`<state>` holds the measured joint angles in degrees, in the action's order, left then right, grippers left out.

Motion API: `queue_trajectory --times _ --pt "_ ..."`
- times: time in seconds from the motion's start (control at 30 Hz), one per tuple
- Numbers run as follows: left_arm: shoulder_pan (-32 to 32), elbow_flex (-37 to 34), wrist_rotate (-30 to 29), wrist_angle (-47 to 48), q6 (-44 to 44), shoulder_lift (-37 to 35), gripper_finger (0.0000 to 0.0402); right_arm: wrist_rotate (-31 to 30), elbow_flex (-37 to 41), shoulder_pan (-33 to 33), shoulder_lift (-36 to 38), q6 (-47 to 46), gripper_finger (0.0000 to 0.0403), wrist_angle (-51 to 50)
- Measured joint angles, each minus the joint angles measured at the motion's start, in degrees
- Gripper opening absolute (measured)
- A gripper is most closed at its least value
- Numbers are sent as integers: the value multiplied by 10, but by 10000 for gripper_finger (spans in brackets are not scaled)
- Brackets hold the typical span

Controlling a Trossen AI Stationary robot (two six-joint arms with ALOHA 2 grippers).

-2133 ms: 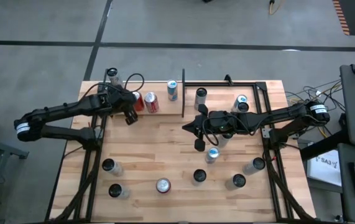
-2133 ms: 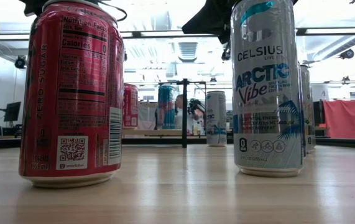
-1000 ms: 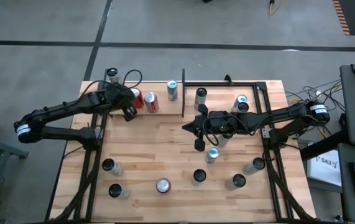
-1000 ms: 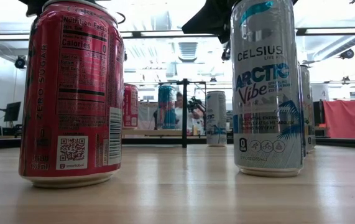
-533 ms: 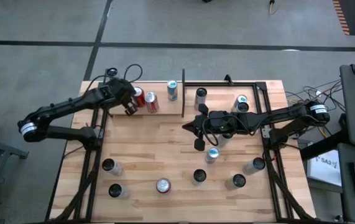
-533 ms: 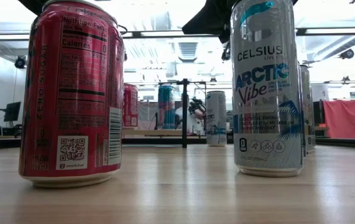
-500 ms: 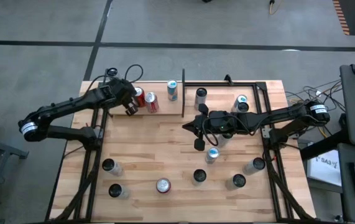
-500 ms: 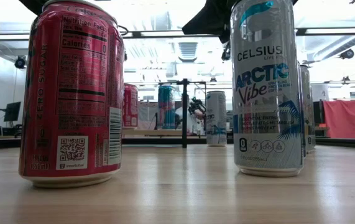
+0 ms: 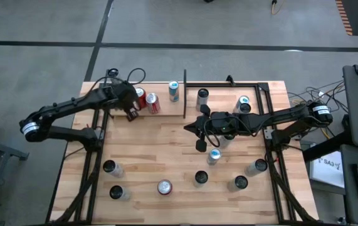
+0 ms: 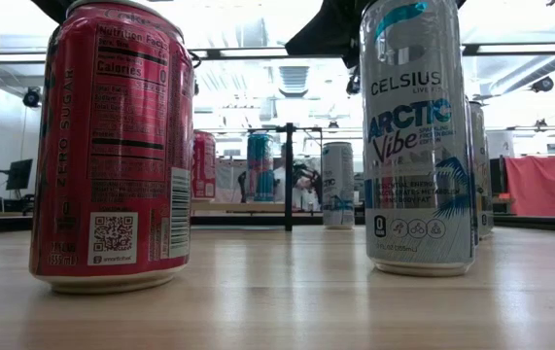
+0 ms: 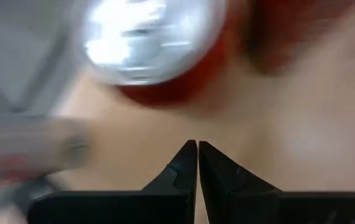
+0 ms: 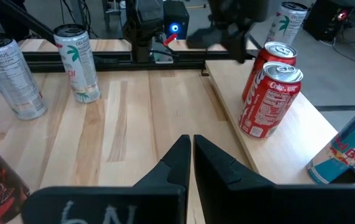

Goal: Place canned beverage on shelf
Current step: Put the top red and black soda can on the shelf

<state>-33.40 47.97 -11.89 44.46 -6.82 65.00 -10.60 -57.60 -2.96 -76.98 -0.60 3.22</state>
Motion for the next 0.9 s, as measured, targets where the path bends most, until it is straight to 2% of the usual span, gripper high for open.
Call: queue_trajectory --times 0.1,0.17,0.23,0.37,0.43,0.9 --pt "1 -1 128 -22 -14 -14 0 0 0 0 0 1 11 0" --pt "1 -1 154 -56 -25 -17 0 0 0 0 0 1 11 0" --pt "0 -1 135 -74 -30 -17 0 0 0 0 0 1 11 0" --pt "-1 -2 42 -105 -32 -13 0 0 0 0 0 1 11 0" --pt "-1 -2 21 -110 -32 -9 0 0 0 0 0 1 11 0" --pt "-10 -2 18 -153 -42 58 0 0 0 0 0 6 11 0"
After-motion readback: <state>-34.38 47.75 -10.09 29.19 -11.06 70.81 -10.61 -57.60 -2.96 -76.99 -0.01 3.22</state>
